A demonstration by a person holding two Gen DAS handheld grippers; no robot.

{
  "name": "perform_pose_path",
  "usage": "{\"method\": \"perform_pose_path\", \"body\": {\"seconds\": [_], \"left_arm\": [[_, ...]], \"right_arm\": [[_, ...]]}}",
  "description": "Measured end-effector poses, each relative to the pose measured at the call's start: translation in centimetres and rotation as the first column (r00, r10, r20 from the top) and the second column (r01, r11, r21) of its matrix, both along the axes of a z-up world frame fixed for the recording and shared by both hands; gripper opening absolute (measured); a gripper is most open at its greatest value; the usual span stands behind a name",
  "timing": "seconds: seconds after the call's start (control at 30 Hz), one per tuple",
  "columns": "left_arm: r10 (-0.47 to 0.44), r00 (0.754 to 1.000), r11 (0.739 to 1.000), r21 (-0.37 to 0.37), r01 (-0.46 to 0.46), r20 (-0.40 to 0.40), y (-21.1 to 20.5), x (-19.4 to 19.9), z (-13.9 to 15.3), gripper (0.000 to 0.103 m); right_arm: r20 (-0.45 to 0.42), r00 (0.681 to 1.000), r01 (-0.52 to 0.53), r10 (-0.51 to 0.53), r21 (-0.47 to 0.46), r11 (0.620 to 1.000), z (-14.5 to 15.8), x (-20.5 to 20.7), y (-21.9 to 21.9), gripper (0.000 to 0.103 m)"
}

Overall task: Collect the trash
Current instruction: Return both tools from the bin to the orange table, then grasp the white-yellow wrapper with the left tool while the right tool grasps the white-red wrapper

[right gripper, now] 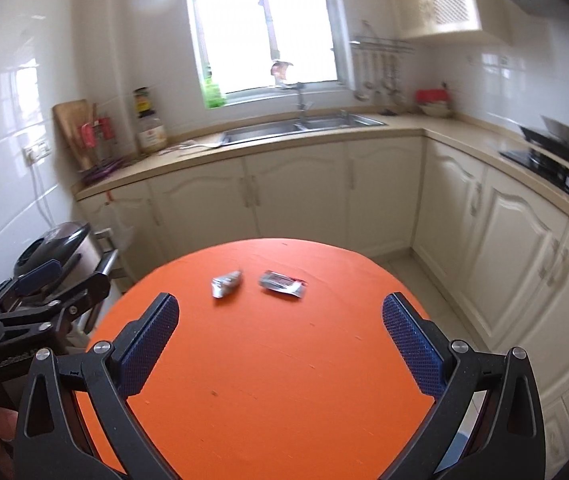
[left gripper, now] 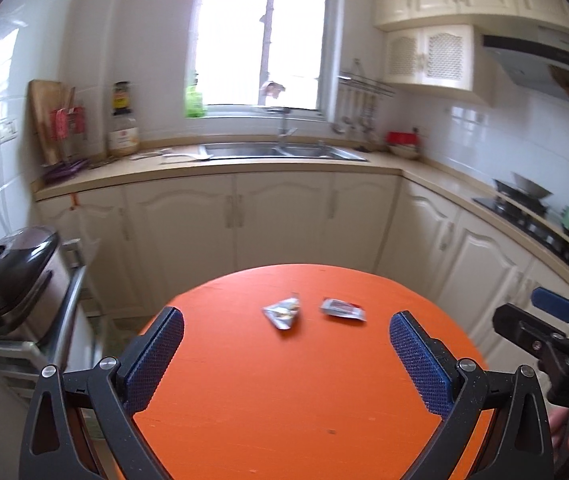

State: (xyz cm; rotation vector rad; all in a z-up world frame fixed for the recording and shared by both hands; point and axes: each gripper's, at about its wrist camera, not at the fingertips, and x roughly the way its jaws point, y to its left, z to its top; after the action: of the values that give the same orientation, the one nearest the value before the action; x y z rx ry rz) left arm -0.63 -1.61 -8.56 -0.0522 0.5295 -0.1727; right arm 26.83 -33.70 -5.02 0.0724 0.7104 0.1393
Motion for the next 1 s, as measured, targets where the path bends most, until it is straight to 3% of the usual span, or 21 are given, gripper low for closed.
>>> {"method": "perform_pose_path", "body": {"seconds": [0.17,0.33,0.47,0.77,1.0], "left_arm": [[0.034,0.999,0.999,0.005,-0.034,-0.036,-0.3,3.3,-1.3,0.102],[0.026,0.995,0.999,0.026,-0.024,-0.092,-2.0,8.2,-3.1,0.102],[0.012,0.987,0.998,0.069,-0.001,-0.161,-4.3,14.2,-5.4,0.102],[-0.048,0.953,0.984,0.152,0.097,-0.299,-10.4,29.2,-10.2,0.102],[-0.131,0.926,0.969,0.153,0.195,-0.354,-14.9,38.5,-13.7,0.099]], "right_arm": [[-0.014,0.999,-0.051,0.051,-0.01,0.999,-1.2,2.6,2.0,0.103],[-0.071,0.994,-0.08,0.078,-0.029,0.996,-4.5,6.9,2.6,0.103],[-0.149,0.986,-0.089,0.08,-0.052,0.995,-8.7,11.2,1.9,0.103],[-0.333,0.935,-0.17,0.123,-0.113,0.979,-19.3,19.5,0.1,0.102],[-0.366,0.909,-0.259,0.2,-0.122,0.958,-22.4,22.1,-0.2,0.096]]}}
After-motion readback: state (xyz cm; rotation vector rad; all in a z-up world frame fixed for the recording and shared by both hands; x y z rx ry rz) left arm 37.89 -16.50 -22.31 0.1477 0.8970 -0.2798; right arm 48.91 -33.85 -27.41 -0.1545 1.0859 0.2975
